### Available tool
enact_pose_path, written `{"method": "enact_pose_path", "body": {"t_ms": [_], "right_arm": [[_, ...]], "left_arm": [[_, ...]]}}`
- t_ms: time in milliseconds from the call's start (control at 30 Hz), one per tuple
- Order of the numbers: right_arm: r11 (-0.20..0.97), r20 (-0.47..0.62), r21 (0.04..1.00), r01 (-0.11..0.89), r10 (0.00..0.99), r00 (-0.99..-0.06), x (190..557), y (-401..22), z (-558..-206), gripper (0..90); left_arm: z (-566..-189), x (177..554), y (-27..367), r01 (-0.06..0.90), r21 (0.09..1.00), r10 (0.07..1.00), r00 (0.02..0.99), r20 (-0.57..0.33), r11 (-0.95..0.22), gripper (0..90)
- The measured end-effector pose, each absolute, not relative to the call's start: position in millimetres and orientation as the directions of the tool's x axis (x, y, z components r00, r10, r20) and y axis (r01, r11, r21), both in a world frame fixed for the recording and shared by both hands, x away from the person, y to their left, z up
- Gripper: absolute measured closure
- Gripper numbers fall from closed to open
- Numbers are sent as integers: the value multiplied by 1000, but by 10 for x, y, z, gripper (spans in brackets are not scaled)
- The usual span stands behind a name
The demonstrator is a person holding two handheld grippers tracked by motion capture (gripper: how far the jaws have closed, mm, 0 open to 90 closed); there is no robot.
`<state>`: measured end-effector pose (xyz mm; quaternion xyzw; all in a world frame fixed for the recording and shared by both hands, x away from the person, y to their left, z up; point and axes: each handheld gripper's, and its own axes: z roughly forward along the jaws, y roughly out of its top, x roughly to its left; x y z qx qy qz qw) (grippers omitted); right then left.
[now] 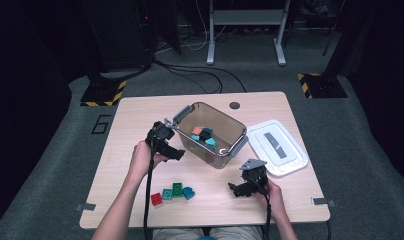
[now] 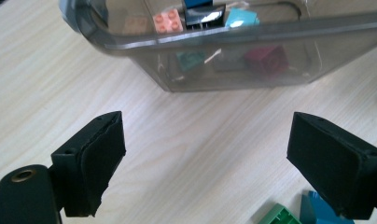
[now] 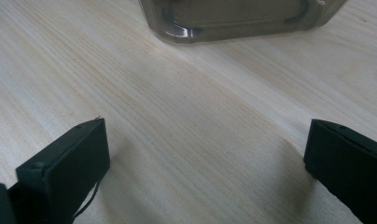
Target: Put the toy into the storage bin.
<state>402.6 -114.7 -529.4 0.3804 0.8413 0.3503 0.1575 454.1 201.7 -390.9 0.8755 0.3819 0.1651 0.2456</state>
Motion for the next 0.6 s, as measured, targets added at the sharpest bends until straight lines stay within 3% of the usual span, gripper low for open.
{"method": "enact_pose_path", "body": {"t_ms": [600], "right_arm": [[465, 2, 709, 530, 751, -661, 4026, -1147, -5294, 0]], "left_arm": [[-4398, 4311, 2150, 630, 472, 741, 667, 79, -617, 102]]}}
